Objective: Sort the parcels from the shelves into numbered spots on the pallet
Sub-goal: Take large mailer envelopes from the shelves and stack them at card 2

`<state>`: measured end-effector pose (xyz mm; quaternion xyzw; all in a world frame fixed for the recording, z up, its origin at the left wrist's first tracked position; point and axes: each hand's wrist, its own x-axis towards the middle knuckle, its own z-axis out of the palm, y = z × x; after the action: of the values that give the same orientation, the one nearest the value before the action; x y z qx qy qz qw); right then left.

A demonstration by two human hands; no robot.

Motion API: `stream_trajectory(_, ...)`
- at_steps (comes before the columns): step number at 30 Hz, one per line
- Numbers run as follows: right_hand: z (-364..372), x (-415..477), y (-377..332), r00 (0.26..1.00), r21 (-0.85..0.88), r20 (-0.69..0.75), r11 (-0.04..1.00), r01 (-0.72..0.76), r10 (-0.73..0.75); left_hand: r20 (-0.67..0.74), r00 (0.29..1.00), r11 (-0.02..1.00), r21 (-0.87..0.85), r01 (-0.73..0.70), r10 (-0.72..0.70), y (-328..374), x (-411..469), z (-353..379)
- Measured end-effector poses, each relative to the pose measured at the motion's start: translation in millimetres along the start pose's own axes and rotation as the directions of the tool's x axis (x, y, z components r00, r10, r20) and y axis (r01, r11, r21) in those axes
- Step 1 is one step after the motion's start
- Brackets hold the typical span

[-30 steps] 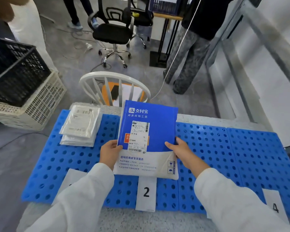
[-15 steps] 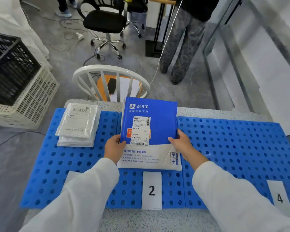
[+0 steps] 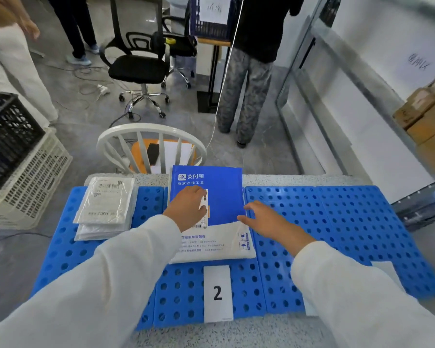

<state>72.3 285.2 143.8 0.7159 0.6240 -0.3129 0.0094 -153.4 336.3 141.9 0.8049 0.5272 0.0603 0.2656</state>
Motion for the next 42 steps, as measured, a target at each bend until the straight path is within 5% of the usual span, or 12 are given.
stream_trajectory(7,-72.1,-69.8,6.0,0.976,-0.304,-0.207,0.953,0.000,-0.067,0.010,0.950,0.931,0.196,-0.308,0.312,111.6,-12.3,-29.3)
stream_trajectory(19,-111.7,-314.1,89.2,0.844,-0.084,-0.507,0.965,-0.250,0.175,0.115,0.829,0.793,0.248,-0.557,0.547,314.3,-118.0,-52.4)
stream_trajectory(26,-82.3,-486.7,154.9,0.679,0.051,-0.637,0.899,-0.436,0.366,0.146,0.645,0.604,0.247,-0.758,0.750,447.9,-219.0,4.0)
stream_trajectory(30,-56.6,-581.5,189.3,0.535,0.202,-0.678,0.828,-0.523,0.504,0.185,0.481,0.446,0.200,-0.872,0.857,512.0,-287.0,30.2)
stream_trajectory(42,22.1,-776.4,245.7,0.213,0.432,-0.617,0.553,-0.713,0.757,0.289,0.101,0.077,0.096,-0.992,0.952,654.6,-413.0,136.8)
